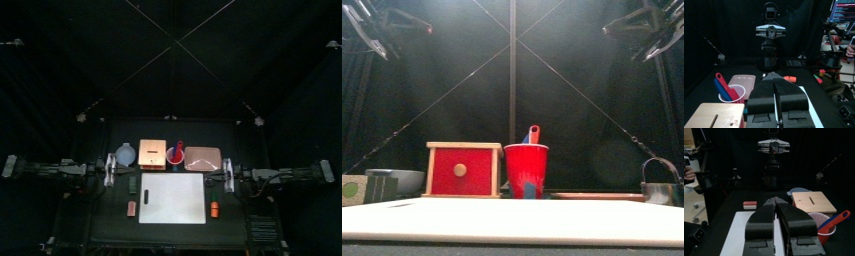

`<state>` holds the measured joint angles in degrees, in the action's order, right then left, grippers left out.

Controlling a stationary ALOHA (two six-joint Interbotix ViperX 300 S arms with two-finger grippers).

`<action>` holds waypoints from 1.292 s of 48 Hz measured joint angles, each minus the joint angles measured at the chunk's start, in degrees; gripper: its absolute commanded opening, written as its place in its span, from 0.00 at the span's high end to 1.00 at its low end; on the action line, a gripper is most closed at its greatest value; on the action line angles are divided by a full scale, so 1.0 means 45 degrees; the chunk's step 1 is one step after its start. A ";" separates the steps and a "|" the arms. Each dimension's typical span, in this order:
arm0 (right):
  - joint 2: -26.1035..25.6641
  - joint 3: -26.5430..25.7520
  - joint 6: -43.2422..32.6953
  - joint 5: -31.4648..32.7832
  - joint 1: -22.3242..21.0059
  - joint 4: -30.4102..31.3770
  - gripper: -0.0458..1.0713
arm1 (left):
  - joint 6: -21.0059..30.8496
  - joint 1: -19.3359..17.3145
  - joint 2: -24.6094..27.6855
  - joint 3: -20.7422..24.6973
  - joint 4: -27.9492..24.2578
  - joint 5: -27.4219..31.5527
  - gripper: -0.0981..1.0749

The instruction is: Put carrot on cutting board

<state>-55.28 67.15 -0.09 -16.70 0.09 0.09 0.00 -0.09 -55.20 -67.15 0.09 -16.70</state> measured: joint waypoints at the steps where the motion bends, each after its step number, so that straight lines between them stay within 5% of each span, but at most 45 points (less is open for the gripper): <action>1: 0.0020 0.0000 -0.0020 0.0020 0.0000 0.0000 0.97 | 0.0000 0.0000 0.0020 -0.0020 0.0000 0.0000 0.96; 9: 0.0469 0.0410 -0.0684 0.1582 0.0078 -0.0547 0.86 | 0.0078 -0.0469 0.0273 -0.0508 0.0469 0.0020 0.92; 23: 0.1719 -0.0820 -0.4375 1.0293 0.0195 -0.3340 0.86 | 0.0078 -0.0547 0.0352 -0.0547 0.0977 0.0020 0.92; 36: 0.2051 -0.1836 -1.0801 1.5684 0.0215 -0.3711 0.85 | 0.0059 -0.0781 0.0449 -0.0684 0.1602 0.0020 0.92; 49: 0.2148 -0.1699 -1.6953 1.6211 0.1777 -0.2949 0.75 | 0.0078 -0.1426 0.0449 -0.1055 0.1992 0.0039 0.92; 62: 0.3438 -0.1582 -2.1445 1.4219 0.4277 -0.1543 0.25 | 0.0020 -0.1836 0.0449 -0.1074 0.1992 0.0059 0.92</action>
<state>-39.81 60.03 -96.59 47.29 19.34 -6.86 0.09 -8.35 -53.17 -71.98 9.05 -16.44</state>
